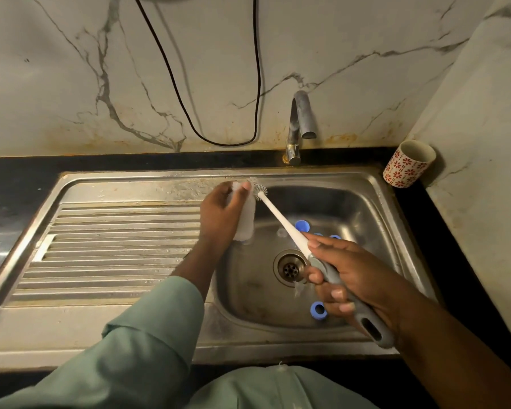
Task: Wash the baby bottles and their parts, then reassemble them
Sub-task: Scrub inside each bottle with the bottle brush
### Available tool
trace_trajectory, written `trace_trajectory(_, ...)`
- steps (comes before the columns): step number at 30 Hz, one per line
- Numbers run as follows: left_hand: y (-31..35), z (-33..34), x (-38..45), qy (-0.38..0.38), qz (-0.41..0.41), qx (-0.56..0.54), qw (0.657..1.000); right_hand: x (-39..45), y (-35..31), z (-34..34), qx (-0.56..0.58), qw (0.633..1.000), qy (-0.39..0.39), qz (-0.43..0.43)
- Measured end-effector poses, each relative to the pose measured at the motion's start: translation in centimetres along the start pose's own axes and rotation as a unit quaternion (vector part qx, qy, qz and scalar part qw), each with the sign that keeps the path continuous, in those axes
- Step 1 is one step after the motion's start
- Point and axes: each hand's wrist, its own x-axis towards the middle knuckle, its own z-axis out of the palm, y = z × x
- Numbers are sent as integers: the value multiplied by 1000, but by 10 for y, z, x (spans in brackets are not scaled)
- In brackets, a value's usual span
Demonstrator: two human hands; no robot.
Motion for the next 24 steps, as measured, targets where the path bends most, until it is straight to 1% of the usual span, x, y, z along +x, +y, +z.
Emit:
trace_trajectory(2,-1,-2,2,23,-18,-9,1000,-1,0,1,1,1000,-5,0)
trace_trajectory(5,-3,7,-3,-22,-12,2,1000,3,-1,5,13,1000,21,-5)
trace_trajectory(6,-4,10,-6,-21,-9,7,1000,2,-1,6,14,1000,23,-7)
trace_trajectory(9,-5,4,-2,30,-17,-6,999,-3,2,5,-2,1000,4,-6)
trace_trajectory(12,-5,1,-2,-9,-14,-11,1000,-3,1,2,-8,1000,15,-8)
trace_trajectory(13,-5,2,-4,-8,-18,-12,1000,-4,0,2,-7,1000,17,-6)
trace_trajectory(16,-7,3,-3,26,-32,-34,999,-7,1,1,-20,1000,1,-6)
trace_trajectory(19,-4,5,-5,-14,-10,-21,1000,-4,0,0,-17,1000,17,-13)
trace_trajectory(20,-5,5,-5,-16,-10,-25,1000,-4,-1,-1,-14,1000,19,-15)
trace_trajectory(22,-6,3,-3,7,-28,-70,997,-7,-1,-2,-25,1000,0,-14)
trace_trajectory(24,-6,-2,1,6,-38,-118,992,-12,0,-4,-44,999,-23,-16)
